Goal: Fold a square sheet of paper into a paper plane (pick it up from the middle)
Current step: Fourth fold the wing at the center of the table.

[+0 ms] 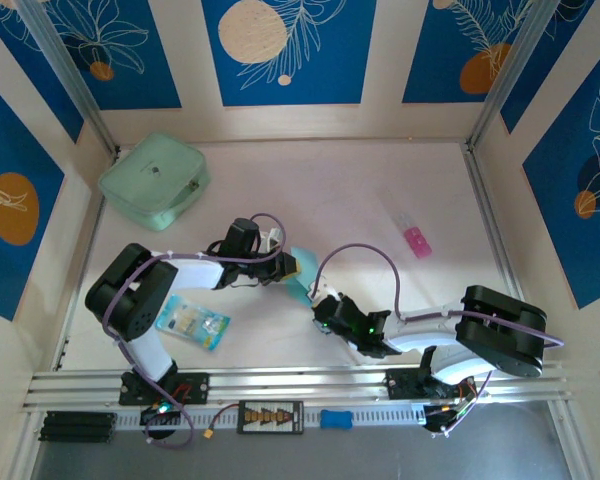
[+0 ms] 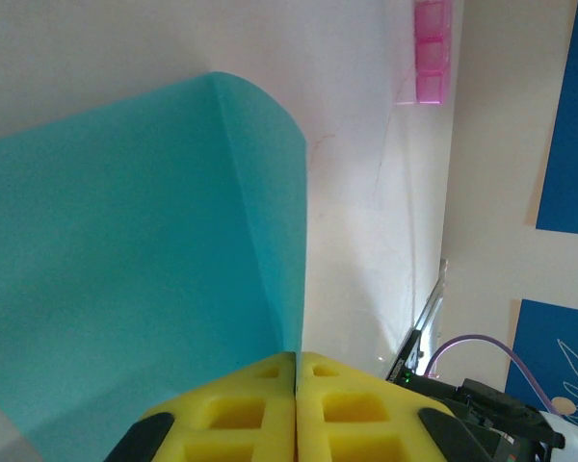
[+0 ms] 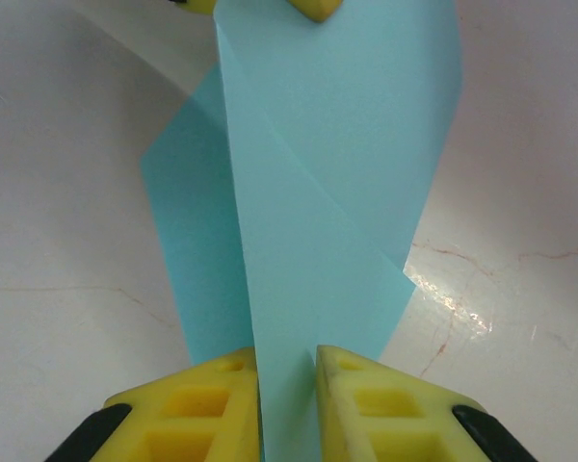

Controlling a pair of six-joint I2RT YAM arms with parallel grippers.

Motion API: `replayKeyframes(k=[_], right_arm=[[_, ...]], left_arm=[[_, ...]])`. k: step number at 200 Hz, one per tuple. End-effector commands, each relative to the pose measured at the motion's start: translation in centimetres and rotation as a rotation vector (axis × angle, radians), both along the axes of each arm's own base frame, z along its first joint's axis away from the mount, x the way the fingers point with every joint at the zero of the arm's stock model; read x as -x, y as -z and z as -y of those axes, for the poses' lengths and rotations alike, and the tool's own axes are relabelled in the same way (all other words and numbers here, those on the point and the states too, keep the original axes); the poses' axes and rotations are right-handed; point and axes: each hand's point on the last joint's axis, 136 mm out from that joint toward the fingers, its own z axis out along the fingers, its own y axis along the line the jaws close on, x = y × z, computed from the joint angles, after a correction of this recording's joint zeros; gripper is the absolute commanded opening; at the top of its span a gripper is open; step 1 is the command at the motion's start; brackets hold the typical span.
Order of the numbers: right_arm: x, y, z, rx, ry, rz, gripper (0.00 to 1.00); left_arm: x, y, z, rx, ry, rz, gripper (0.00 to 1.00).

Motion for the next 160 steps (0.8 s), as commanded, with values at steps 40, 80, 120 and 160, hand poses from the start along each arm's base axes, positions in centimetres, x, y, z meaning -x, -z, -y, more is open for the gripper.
replayKeyframes(k=[40, 80, 120, 160], right_arm=[[-0.45, -0.32, 0.36, -0.032, 0.038, 0.004, 0.23], [-0.54, -0.21, 0.42, -0.033, 0.042, -0.006, 0.23], [-0.49, -0.08, 0.41, -0.039, 0.042, -0.017, 0.22], [-0.49, -0.03, 0.28, -0.041, 0.037, -0.023, 0.24]], left_arm=[[0.02, -0.17, 0.54, 0.015, 0.013, -0.008, 0.12], [0.01, -0.15, 0.51, 0.013, 0.014, -0.007, 0.12], [0.04, -0.15, 0.52, 0.012, 0.015, -0.008, 0.12], [0.04, -0.18, 0.52, 0.013, 0.015, -0.006, 0.12]])
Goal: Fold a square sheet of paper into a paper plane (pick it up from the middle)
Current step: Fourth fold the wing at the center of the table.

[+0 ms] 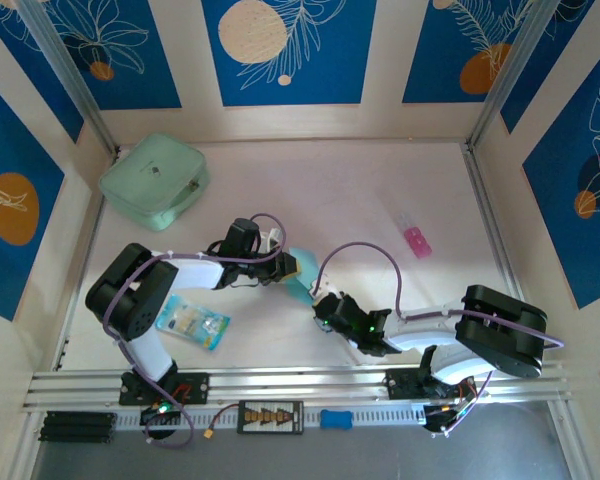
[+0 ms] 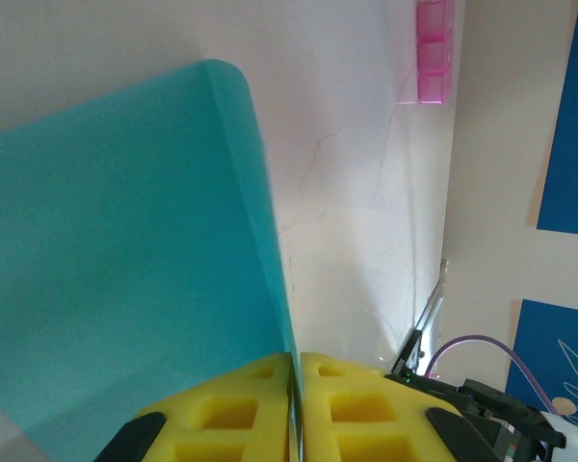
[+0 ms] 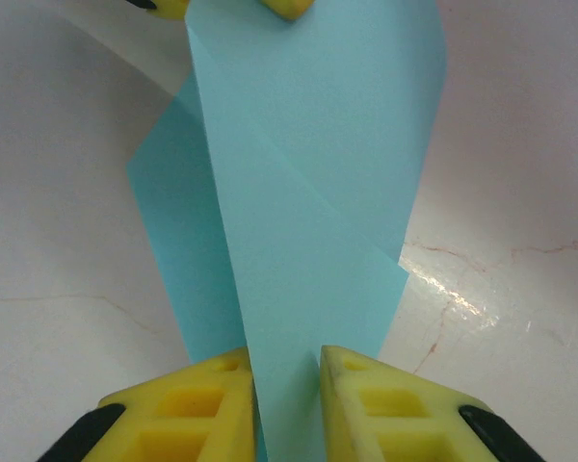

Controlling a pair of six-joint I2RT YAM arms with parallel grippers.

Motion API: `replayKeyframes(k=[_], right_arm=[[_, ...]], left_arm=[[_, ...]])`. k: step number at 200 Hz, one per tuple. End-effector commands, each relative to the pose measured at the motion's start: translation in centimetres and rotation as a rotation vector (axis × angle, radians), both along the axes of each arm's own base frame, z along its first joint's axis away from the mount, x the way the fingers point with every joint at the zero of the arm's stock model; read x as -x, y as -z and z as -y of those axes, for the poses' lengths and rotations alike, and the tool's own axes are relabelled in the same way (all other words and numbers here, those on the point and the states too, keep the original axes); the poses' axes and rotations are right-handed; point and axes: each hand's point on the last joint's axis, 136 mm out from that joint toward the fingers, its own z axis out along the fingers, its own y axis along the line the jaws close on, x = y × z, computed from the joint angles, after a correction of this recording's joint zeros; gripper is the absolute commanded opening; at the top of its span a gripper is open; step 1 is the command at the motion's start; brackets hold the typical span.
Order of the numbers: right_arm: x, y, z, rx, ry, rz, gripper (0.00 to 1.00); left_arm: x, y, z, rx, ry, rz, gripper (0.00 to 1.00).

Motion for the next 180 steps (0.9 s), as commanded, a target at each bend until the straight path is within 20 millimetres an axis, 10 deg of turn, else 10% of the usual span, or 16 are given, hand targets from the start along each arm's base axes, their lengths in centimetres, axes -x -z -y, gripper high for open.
replayKeyframes(k=[1, 180], right_arm=[[-0.14, -0.12, 0.02, -0.026, 0.015, -0.007, 0.24], [-0.88, -0.37, 0.06, -0.028, 0.027, 0.008, 0.28]], left_arm=[[0.03, -0.27, 0.53, 0.014, 0.015, -0.004, 0.12], [0.05, -0.49, 0.54, 0.018, 0.017, -0.004, 0.17]])
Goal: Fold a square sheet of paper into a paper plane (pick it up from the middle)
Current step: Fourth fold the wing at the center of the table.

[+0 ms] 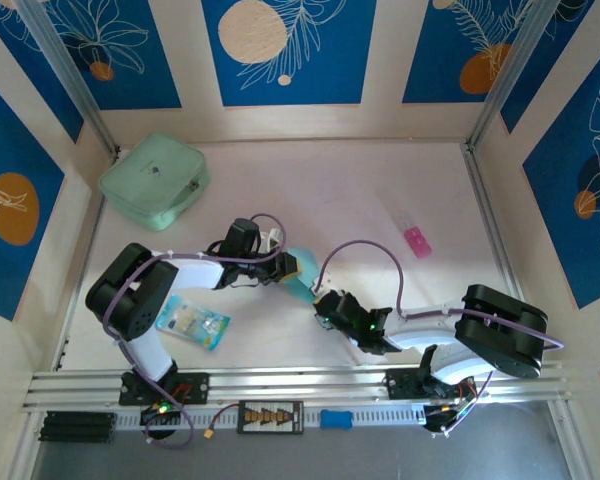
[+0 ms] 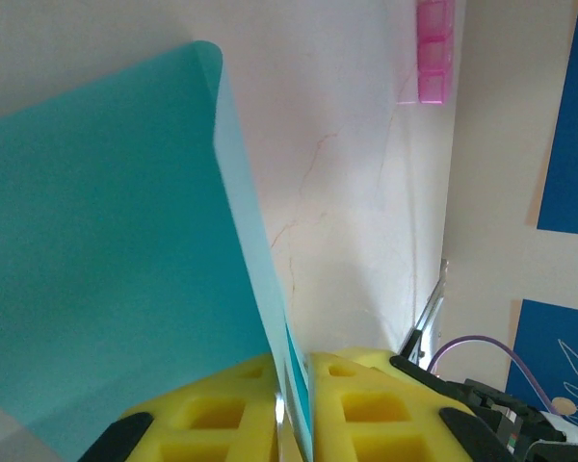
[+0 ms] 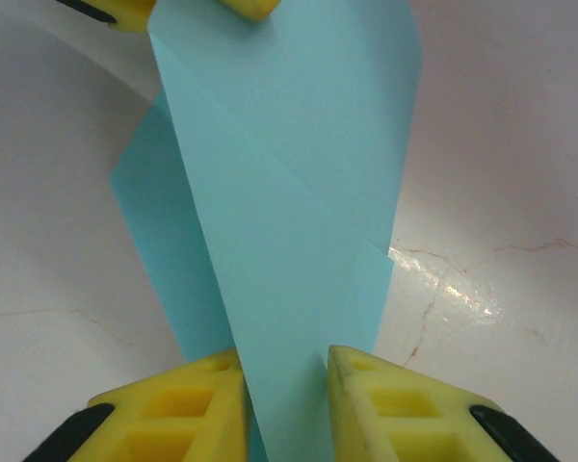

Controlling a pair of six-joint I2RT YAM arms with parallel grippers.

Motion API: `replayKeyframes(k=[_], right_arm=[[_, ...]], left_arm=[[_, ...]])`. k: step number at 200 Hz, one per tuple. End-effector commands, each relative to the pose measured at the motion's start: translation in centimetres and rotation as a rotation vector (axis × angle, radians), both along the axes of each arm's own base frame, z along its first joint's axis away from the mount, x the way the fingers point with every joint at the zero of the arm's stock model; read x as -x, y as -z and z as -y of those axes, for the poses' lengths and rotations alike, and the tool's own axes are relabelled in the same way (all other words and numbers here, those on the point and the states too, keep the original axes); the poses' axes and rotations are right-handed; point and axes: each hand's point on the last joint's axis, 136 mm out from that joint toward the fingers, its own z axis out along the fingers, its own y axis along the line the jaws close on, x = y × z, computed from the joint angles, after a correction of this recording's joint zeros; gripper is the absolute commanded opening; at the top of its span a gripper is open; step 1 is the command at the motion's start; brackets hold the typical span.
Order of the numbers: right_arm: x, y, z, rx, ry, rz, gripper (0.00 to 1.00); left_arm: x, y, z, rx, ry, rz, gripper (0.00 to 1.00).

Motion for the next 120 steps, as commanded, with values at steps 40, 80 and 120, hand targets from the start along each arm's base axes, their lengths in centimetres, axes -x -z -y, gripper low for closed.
replayKeyframes(k=[40, 80, 120], right_arm=[[-0.4, -0.5, -0.6, -0.019, -0.019, 0.016, 0.32], [-0.4, -0.5, -0.9, -0.005, -0.045, 0.022, 0.33], [-0.4, -0.5, -1.1, 0.018, -0.074, 0.028, 0.35]], left_arm=[[0.1, -0.7, 0.6, 0.021, 0.021, -0.001, 0.23], [0.0, -1.3, 0.8, 0.027, 0.026, 0.001, 0.25], [0.0, -1.8, 0.8, 0.016, 0.034, -0.017, 0.15]])
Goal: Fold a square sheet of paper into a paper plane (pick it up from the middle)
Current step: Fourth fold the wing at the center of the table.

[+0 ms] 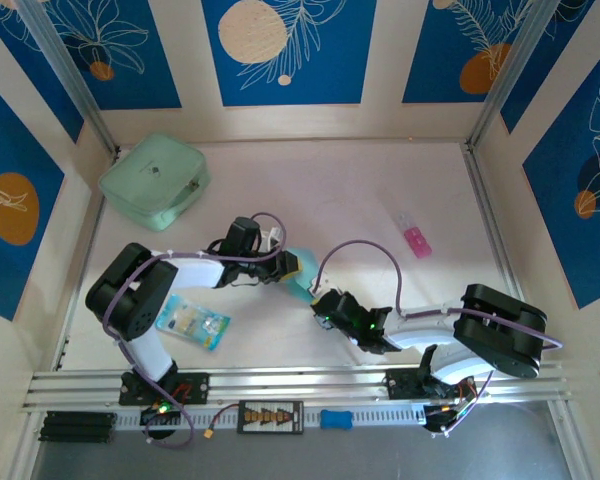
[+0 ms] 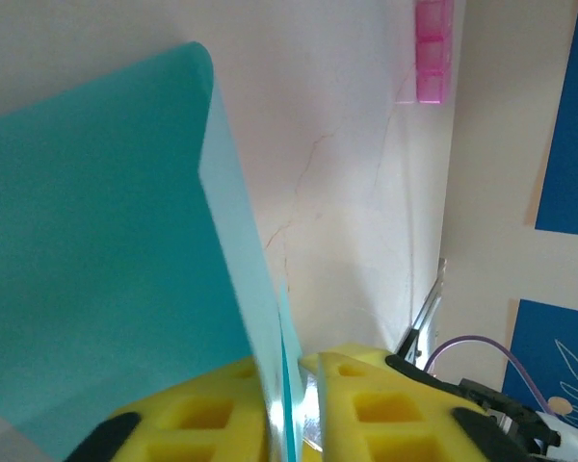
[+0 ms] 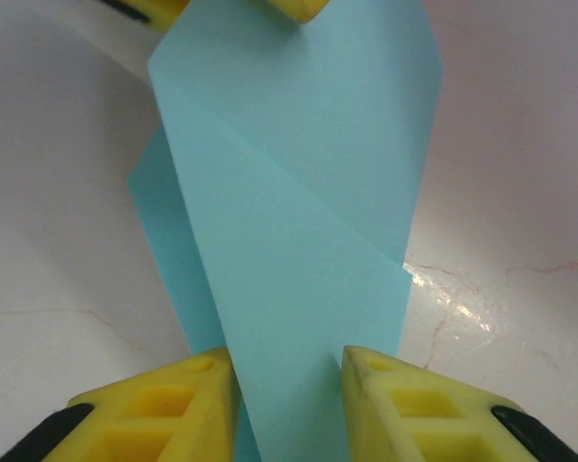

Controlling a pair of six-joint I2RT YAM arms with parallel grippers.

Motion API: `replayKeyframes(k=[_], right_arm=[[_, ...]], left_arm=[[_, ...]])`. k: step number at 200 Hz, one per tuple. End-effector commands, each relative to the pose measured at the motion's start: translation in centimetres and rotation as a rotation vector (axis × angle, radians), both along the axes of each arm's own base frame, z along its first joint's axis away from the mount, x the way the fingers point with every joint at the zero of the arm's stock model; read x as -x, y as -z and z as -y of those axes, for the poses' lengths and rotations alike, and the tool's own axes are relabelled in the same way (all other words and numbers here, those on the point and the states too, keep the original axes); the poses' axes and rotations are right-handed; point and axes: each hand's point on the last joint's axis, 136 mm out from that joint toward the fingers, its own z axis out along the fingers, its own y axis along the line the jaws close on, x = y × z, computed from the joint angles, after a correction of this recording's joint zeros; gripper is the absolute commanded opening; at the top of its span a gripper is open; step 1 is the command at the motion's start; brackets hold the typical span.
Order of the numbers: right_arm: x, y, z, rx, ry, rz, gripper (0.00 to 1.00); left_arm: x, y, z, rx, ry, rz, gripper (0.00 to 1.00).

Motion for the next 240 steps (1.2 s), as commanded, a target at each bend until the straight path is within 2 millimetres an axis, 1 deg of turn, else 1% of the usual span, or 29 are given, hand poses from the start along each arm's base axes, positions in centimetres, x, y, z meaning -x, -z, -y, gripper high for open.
replayKeyframes(k=[1, 35, 52, 77, 136, 175, 191, 203, 240], right_arm=[[-0.3, -0.47, -0.67, -0.001, -0.028, 0.017, 0.35], [-0.4, -0.61, -0.53, 0.013, -0.033, 0.031, 0.37], [-0.47, -0.71, -0.47, 0.014, -0.031, 0.036, 0.35], [-0.49, -0.73, -0.48, 0.013, -0.031, 0.036, 0.31], [-0.87, -0.54, -0.26, 0.029, -0.004, 0.041, 0.33], [-0.93, -0.54, -0.31, 0.021, -0.001, 0.038, 0.27], [-0.89, -0.62, -0.35, 0.012, 0.0, 0.037, 0.27], [-0.87, -0.74, -0.36, 0.004, 0.002, 0.038, 0.29], [-0.93, -1.04, -0.35, -0.006, 0.004, 0.047, 0.3]], left_arm=[[0.14, -1.43, 0.67, 0.017, 0.031, -0.007, 0.14], [0.12, -1.96, 0.76, 0.017, 0.035, -0.012, 0.13], [0.16, -1.96, 0.75, 0.015, 0.037, -0.014, 0.13], [0.14, -1.99, 0.82, 0.017, 0.04, -0.014, 0.13], [0.17, -2.0, 0.85, 0.02, 0.042, -0.016, 0.13], [0.16, -1.93, 0.83, 0.018, 0.04, -0.016, 0.13], [0.15, -1.91, 0.79, 0.018, 0.04, -0.016, 0.13], [0.18, -1.85, 0.82, 0.016, 0.041, -0.018, 0.13], [0.17, -1.75, 0.8, 0.015, 0.04, -0.019, 0.13]])
